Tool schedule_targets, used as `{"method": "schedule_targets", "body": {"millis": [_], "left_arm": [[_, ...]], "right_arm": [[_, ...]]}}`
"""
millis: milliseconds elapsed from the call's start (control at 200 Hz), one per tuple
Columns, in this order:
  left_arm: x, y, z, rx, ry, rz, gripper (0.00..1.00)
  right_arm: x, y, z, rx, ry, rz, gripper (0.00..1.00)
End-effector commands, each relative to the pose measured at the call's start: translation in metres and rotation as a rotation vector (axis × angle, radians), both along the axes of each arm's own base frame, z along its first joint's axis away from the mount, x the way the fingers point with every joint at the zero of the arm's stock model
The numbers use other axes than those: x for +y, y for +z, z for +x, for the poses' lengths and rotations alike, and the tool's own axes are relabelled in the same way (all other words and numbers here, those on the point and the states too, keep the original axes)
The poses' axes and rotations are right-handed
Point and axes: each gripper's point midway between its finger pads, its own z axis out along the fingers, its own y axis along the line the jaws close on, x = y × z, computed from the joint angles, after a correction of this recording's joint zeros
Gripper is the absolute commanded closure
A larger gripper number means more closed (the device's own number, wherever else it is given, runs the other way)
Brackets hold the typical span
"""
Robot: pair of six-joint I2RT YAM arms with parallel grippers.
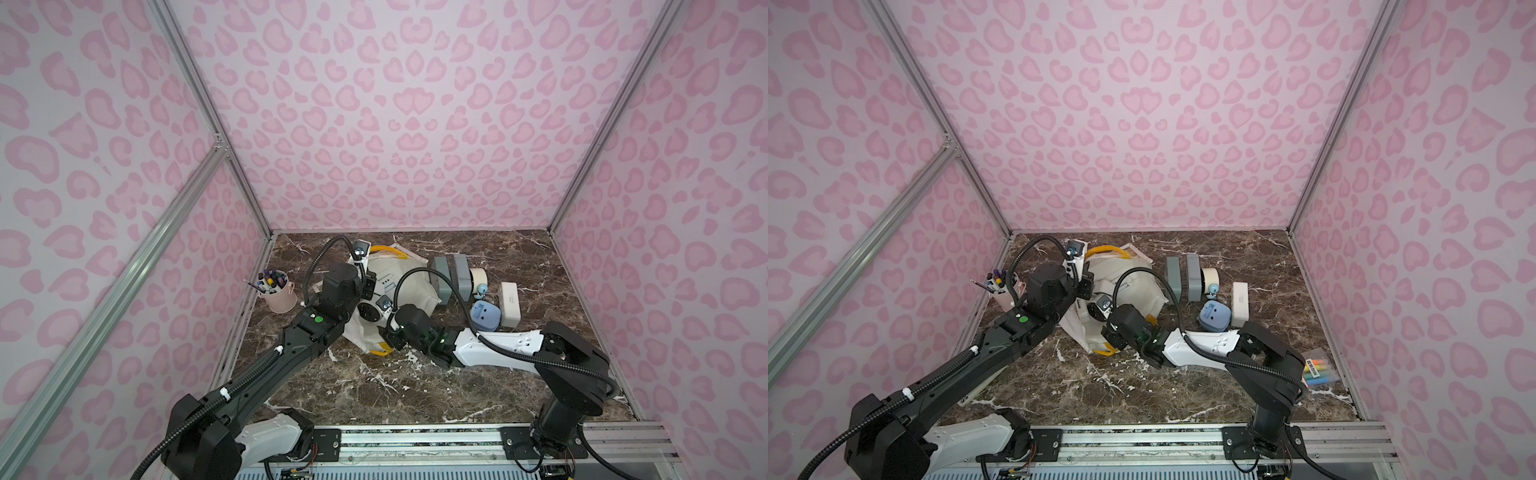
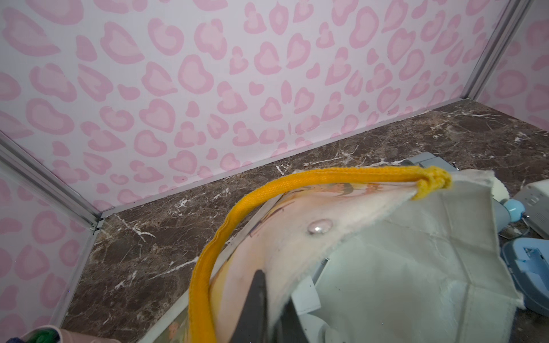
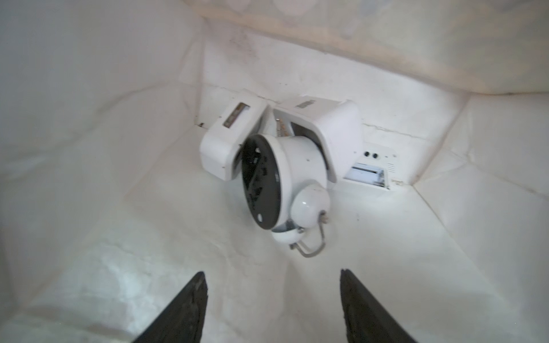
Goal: Take the alarm clock out of the canvas bag
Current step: Pick up the alarm from the canvas bag.
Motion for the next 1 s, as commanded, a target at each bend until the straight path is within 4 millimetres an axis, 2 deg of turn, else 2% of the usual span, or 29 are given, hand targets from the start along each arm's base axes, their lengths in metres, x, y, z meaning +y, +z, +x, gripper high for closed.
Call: {"method": "schedule_targets", "body": {"millis": [0,105,405,685,995], "left_arm": [[-0.005,0.008,-0.004,-0.027,-0.027,-0.058,0.96],[-0.007,0.007,-0.007,-0.020,-0.040,-0.066,0.96],[-0.015,-0.005,-0.014,0.020,-0.066,-0.076,0.96],[-0.022,-0.014,-0.019,0.048,-0.074,-0.089,0.96],[-0.017,-0.017,-0.021,0.054,-0.047,-0.080,0.97]], "right_arm": [[-0.011,0.000,0.012,-0.002,-0.042,0.017,0.30],[-0.016,-0.004,0.020,0.004,-0.026,0.006,0.32],[-0.012,-0.035,0.034,0.093,0.032,-0.036,0.36],[-0.006,-0.043,0.041,0.135,0.046,-0.017,0.38],[-0.004,-0.052,0.047,0.204,0.078,0.011,0.44]]}}
